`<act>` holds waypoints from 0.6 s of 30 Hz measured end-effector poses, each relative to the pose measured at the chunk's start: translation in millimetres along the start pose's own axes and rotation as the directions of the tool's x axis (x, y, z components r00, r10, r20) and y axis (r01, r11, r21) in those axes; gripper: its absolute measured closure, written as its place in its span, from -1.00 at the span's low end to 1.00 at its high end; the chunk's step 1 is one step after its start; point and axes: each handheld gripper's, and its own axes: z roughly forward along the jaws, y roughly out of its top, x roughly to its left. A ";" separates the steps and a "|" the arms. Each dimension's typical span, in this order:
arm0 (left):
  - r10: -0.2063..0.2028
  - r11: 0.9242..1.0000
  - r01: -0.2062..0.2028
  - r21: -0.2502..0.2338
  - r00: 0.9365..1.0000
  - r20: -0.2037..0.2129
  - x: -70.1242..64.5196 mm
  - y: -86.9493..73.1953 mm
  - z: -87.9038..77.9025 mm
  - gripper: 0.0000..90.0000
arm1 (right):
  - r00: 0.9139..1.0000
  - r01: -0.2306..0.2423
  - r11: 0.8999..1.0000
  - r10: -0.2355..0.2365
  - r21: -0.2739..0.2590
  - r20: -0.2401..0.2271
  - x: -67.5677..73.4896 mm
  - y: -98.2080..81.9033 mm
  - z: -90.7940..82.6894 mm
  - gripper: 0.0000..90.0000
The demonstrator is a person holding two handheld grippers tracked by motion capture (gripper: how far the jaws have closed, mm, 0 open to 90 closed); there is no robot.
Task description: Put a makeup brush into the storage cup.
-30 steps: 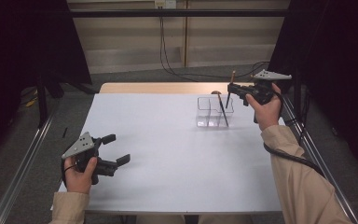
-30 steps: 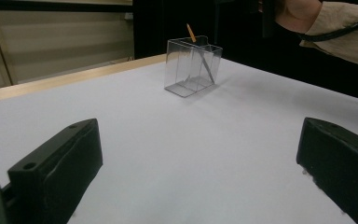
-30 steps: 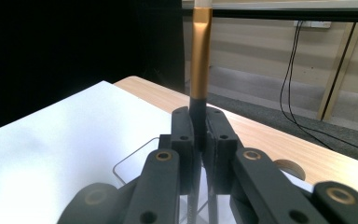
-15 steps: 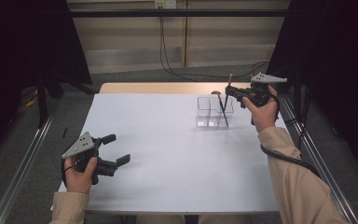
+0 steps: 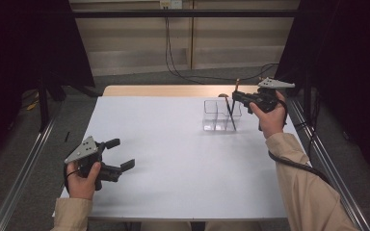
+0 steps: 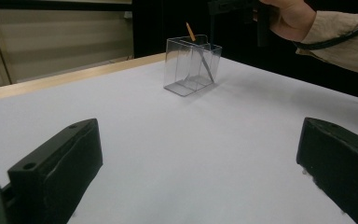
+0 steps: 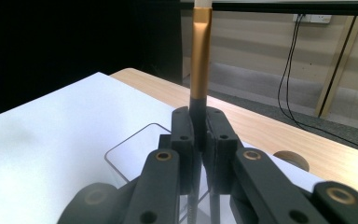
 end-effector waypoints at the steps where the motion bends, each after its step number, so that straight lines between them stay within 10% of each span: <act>1: 0.000 1.000 0.000 0.001 1.000 0.000 -0.2 0.0 0.0 -1.00 | 1.000 0.000 1.000 0.000 0.000 0.002 0.2 -0.8 0.3 0.87; 18: 0.000 1.000 0.000 -0.001 1.000 -0.001 -0.7 0.2 0.0 -1.00 | 1.000 0.018 1.000 -0.018 0.005 -0.011 0.8 -6.3 1.0 0.87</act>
